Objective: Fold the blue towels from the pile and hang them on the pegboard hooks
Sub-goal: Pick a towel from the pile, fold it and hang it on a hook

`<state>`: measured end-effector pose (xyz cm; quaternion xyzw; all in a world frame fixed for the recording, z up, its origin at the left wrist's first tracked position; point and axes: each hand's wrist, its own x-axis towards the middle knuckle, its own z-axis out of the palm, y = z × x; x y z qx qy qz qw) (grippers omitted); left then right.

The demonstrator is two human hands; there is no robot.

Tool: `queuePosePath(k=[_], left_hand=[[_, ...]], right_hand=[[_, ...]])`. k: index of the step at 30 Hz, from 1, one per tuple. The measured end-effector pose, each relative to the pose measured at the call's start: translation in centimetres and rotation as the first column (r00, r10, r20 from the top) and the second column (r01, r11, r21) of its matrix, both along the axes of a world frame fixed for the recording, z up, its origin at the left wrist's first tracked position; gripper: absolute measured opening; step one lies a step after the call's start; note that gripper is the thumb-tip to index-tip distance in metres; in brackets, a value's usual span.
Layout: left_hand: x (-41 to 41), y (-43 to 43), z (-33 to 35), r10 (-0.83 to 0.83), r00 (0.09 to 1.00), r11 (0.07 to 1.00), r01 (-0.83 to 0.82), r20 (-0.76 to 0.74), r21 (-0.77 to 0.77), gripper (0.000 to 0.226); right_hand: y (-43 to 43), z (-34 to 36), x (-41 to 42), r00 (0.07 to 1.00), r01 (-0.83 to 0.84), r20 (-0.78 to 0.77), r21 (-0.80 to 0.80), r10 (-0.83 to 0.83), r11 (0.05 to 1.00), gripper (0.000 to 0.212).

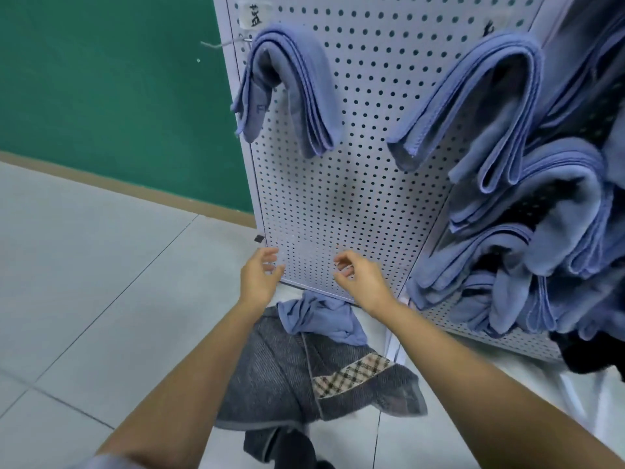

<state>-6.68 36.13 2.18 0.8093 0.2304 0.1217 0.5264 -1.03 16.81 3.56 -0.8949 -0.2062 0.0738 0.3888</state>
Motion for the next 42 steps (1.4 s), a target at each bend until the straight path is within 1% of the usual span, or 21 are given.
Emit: queuePosePath(k=[6,7,9,10,12,14,16,17,19,23,26,29,31,32,33,34,35,37,38,40,42], left_hand=[[0.9,-0.6,-11.6,0.094,0.950,0.994,-0.107,-0.298,-0.026,0.034],[1.1,-0.8,-12.9,0.103,0.938,0.993,-0.118,-0.331,-0.026,0.030],[1.7,-1.1,-15.3,0.103,0.915,0.989,-0.136,-0.390,-0.057,0.013],[2.1,-1.3,-16.2,0.110,0.903,0.982,-0.163,-0.414,-0.093,0.018],[2.6,-1.6,-17.8,0.126,0.884,0.974,-0.197,-0.450,-0.113,0.037],[3.1,-2.2,-18.6,0.132,0.882,0.975,-0.197,-0.452,-0.100,0.039],[3.5,-2.9,-18.2,0.159,0.911,0.976,-0.204,-0.381,-0.079,0.030],[3.6,-3.3,-17.6,0.163,0.930,0.973,-0.207,-0.331,-0.103,0.028],[4.2,-4.1,-16.0,0.146,0.959,0.957,-0.199,-0.243,-0.209,0.027],[5.2,-5.3,-12.9,0.088,0.977,0.944,-0.145,-0.197,-0.296,0.028],[4.6,-5.5,-12.4,0.086,0.959,0.959,-0.154,-0.272,-0.239,0.022],[3.5,-5.1,-14.2,0.159,0.905,0.972,-0.214,-0.394,-0.100,0.025],[3.1,-4.2,-15.9,0.255,0.845,0.956,-0.294,-0.469,-0.012,0.039],[3.1,-3.8,-16.5,0.279,0.812,0.947,-0.320,-0.513,0.008,0.051],[3.1,-3.4,-17.2,0.276,0.782,0.946,-0.324,-0.558,0.014,0.065],[3.3,-3.1,-17.9,0.251,0.764,0.952,-0.307,-0.594,0.008,0.071],[3.5,-2.9,-18.5,0.221,0.763,0.957,-0.291,-0.608,-0.018,0.064],[4.0,-3.0,-19.5,0.178,0.796,0.962,-0.265,-0.578,-0.070,0.029],[4.2,-3.2,-19.6,0.169,0.817,0.959,-0.266,-0.552,-0.099,0.025],[4.3,-3.7,-19.4,0.212,0.867,0.949,-0.293,-0.450,-0.118,0.030],[4.3,-4.3,-18.0,0.229,0.924,0.957,-0.271,-0.305,-0.103,0.015]], right_hand=[[0.5,-9.5,1.2,0.989,-0.055,-0.139,-0.117,0.038,0.992,0.022],[0.8,-10.7,1.4,0.987,-0.077,-0.153,-0.127,0.057,0.989,0.023],[1.3,-12.8,1.6,0.980,-0.120,-0.174,-0.148,0.094,0.982,0.025],[1.6,-13.6,1.8,0.976,-0.142,-0.188,-0.160,0.111,0.977,0.027],[2.1,-14.8,1.9,0.972,-0.166,-0.192,-0.170,0.133,0.971,0.027],[2.2,-15.3,2.0,0.972,-0.169,-0.188,-0.161,0.138,0.972,0.026],[2.1,-15.2,1.9,0.974,-0.163,-0.180,-0.146,0.136,0.976,0.026],[1.9,-14.8,1.9,0.977,-0.154,-0.171,-0.135,0.130,0.979,0.027],[1.4,-13.6,2.0,0.984,-0.122,-0.144,-0.118,0.104,0.985,0.026],[0.3,-9.7,2.1,0.992,-0.087,-0.097,-0.093,0.078,0.992,0.024],[-0.3,-8.2,1.4,0.995,-0.082,-0.070,-0.084,0.076,0.993,0.025],[-0.3,-8.7,1.0,0.989,-0.118,-0.103,-0.122,0.106,0.985,0.026],[0.0,-9.7,1.1,0.985,-0.133,-0.130,-0.124,0.117,0.983,0.026],[0.2,-10.2,1.3,0.984,-0.137,-0.134,-0.121,0.120,0.983,0.026],[0.4,-10.9,1.6,0.982,-0.140,-0.140,-0.121,0.123,0.983,0.026],[0.6,-11.4,1.8,0.981,-0.145,-0.148,-0.119,0.127,0.982,0.025],[0.7,-12.0,2.1,0.978,-0.150,-0.160,-0.117,0.131,0.982,0.025],[0.8,-13.0,2.8,0.974,-0.153,-0.184,-0.113,0.131,0.982,0.025],[0.8,-13.3,3.1,0.973,-0.150,-0.191,-0.108,0.127,0.983,0.025],[0.7,-13.5,3.5,0.974,-0.136,-0.197,-0.095,0.115,0.986,0.025],[0.4,-13.2,3.8,0.974,-0.118,-0.202,-0.081,0.100,0.990,0.027]])
